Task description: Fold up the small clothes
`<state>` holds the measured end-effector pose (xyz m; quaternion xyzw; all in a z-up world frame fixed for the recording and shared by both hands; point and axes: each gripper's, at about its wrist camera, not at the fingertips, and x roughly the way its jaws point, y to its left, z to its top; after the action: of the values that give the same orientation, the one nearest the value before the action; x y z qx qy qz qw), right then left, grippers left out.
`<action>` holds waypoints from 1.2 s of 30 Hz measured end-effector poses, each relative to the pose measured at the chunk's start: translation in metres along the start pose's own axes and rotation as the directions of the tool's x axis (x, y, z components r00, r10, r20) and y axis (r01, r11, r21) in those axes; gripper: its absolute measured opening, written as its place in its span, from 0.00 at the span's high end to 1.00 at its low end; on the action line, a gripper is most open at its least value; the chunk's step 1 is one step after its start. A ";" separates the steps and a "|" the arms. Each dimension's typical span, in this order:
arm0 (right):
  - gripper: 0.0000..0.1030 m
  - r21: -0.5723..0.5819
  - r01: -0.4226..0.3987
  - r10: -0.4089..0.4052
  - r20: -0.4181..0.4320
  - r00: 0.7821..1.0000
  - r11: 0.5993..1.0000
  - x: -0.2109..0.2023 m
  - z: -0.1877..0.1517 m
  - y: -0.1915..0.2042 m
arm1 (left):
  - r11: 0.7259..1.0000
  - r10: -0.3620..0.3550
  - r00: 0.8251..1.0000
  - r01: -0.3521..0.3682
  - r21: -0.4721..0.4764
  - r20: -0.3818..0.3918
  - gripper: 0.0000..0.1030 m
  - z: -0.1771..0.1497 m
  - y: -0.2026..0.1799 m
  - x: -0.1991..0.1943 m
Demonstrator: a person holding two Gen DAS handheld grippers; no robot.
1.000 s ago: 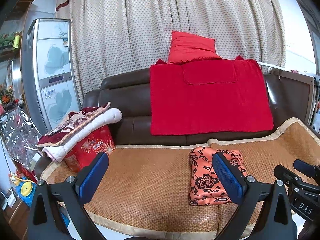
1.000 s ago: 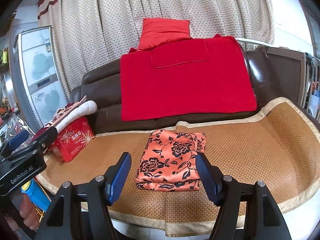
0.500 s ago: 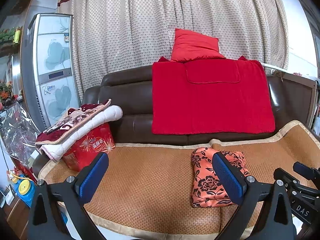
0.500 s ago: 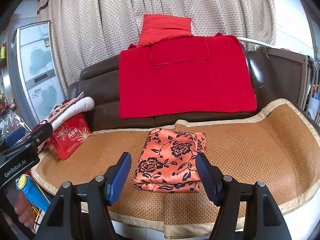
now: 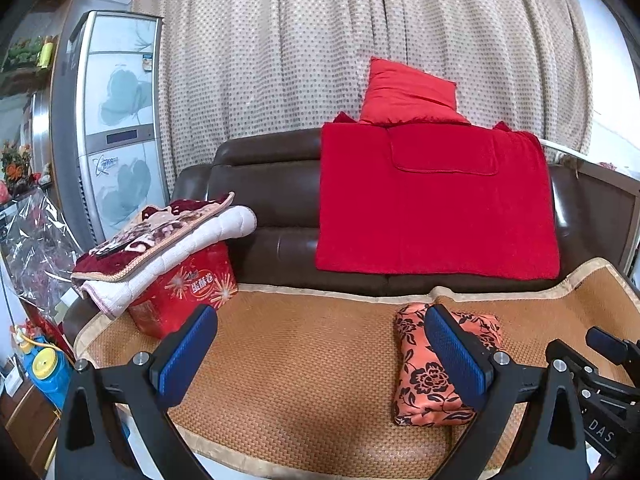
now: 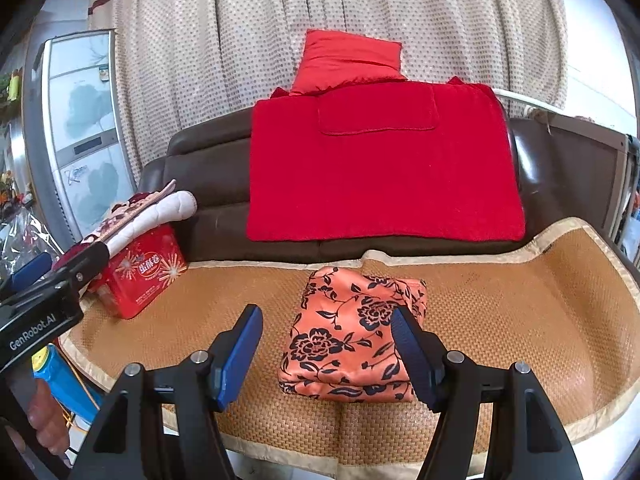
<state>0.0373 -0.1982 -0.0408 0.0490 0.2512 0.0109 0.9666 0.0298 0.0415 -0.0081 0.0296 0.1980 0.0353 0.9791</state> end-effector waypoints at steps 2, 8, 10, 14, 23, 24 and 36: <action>0.31 -0.009 0.001 -0.001 -0.001 1.000 1.000 0.003 0.001 0.004 | 1.000 0.003 1.000 -0.003 -0.003 -0.004 0.00 0.000 0.002 0.003; 0.31 -0.022 0.002 -0.002 -0.012 1.000 1.000 0.014 0.006 0.009 | 1.000 0.003 1.000 -0.003 -0.006 -0.028 0.00 -0.001 0.004 0.016; 0.31 -0.024 0.001 -0.001 -0.012 1.000 1.000 0.017 0.008 0.010 | 1.000 0.004 0.999 -0.004 -0.006 -0.033 0.00 -0.001 0.004 0.019; 0.31 -0.029 0.001 -0.001 -0.013 1.000 1.000 0.023 0.011 0.011 | 1.000 0.004 0.999 -0.004 -0.003 -0.042 0.00 0.001 0.003 0.026; 0.31 -0.025 0.003 -0.003 -0.025 1.000 1.000 0.044 0.020 0.006 | 1.000 0.010 0.998 -0.010 -0.009 -0.066 0.00 0.004 -0.001 0.045; 0.31 -0.026 0.004 -0.004 -0.027 1.000 1.000 0.047 0.021 0.005 | 1.000 0.011 0.998 -0.012 -0.009 -0.068 0.00 0.004 -0.002 0.047; 0.31 -0.035 -0.001 -0.001 -0.049 0.999 0.999 0.074 0.020 -0.017 | 0.996 -0.085 0.986 0.079 -0.045 -0.142 0.00 -0.001 -0.004 0.095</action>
<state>0.1113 -0.2132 -0.0607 0.0318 0.2747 0.0166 0.9609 0.1169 0.0450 -0.0454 -0.0004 0.2686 0.0008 0.9633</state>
